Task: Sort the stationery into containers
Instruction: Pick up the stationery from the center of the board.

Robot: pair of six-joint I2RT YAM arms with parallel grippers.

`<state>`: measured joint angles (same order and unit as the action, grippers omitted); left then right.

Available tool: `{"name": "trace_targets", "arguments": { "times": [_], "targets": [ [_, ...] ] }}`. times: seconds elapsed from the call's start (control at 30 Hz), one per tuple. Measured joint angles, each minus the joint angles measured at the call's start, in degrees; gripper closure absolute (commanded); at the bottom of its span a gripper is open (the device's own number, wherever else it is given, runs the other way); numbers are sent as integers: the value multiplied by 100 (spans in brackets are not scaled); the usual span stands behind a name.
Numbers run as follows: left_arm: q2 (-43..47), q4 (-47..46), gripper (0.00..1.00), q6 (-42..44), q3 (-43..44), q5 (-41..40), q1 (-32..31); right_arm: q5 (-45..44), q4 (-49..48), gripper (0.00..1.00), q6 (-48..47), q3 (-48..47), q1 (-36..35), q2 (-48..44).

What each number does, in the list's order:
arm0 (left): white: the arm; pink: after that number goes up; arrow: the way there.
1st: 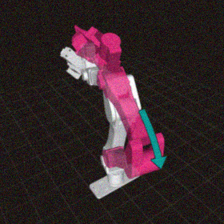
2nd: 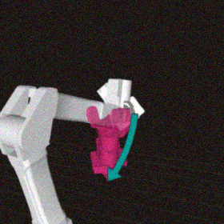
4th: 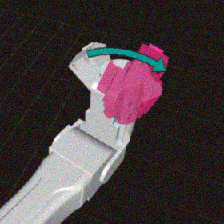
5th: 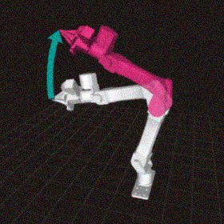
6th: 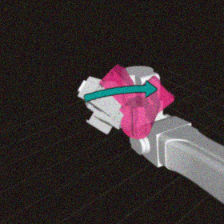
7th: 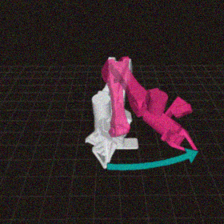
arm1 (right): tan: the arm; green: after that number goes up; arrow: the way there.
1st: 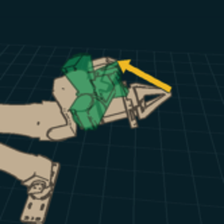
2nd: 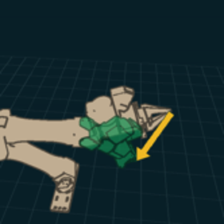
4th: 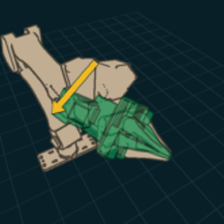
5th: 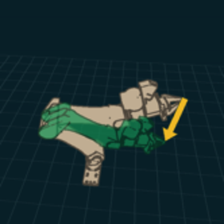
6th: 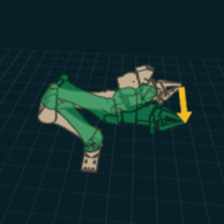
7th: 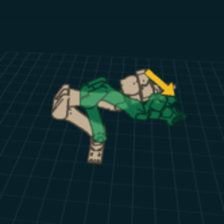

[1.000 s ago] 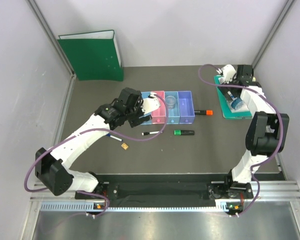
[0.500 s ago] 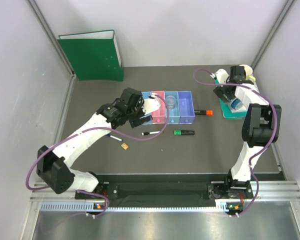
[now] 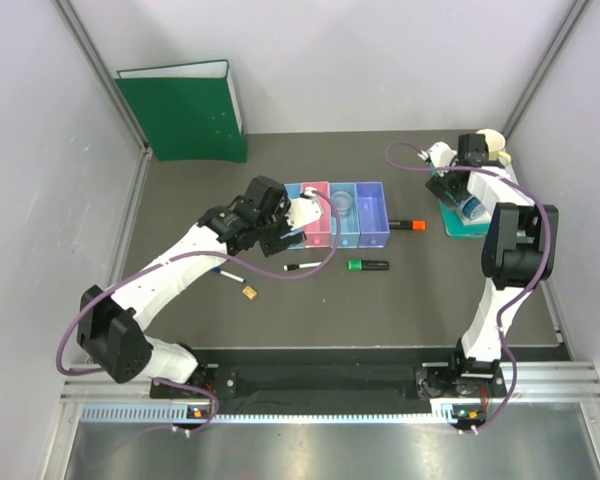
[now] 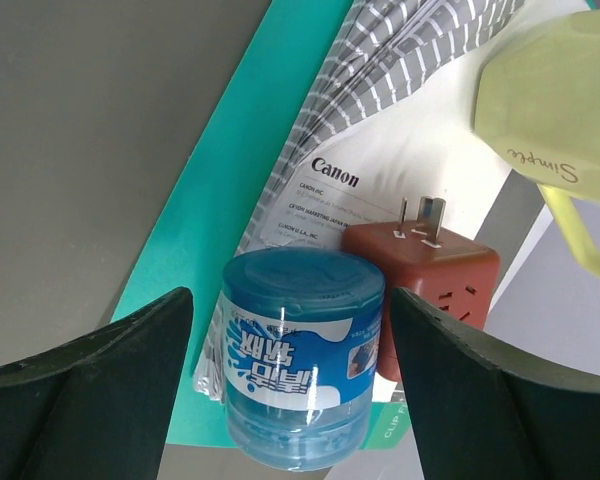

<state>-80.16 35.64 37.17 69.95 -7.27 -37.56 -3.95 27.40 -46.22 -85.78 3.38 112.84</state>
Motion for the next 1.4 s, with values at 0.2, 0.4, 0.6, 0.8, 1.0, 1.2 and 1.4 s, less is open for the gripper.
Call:
{"name": "trace_targets", "arguments": {
  "times": [0.2, 0.4, 0.6, 0.8, 1.0, 1.2, 1.4],
  "targets": [
    [-37, 2, 14, 0, 0, -11, 0, -37, -92, 21, -55, 66, 4, 48],
    [-39, 2, 14, 0, 0, -13, 0, -94, -195, 30, -81, 68, 20, 125],
    [-107, 2, 14, 2, 0, -11, 0, -116, -380, 36, -116, 177, 26, 125],
    [-111, 2, 14, 4, 2, -13, 0, -155, -396, 36, -127, 181, 26, 125],
    [-111, 2, 14, 4, 11, -15, 0, -192, -428, 75, -138, 216, 26, 118],
    [-111, 2, 14, 4, 11, -13, 0, -192, -411, 89, -136, 216, 26, 92],
    [-111, 7, 14, -9, 13, -4, 0, -140, -149, 99, -57, 216, 9, -20]
  ]
}}
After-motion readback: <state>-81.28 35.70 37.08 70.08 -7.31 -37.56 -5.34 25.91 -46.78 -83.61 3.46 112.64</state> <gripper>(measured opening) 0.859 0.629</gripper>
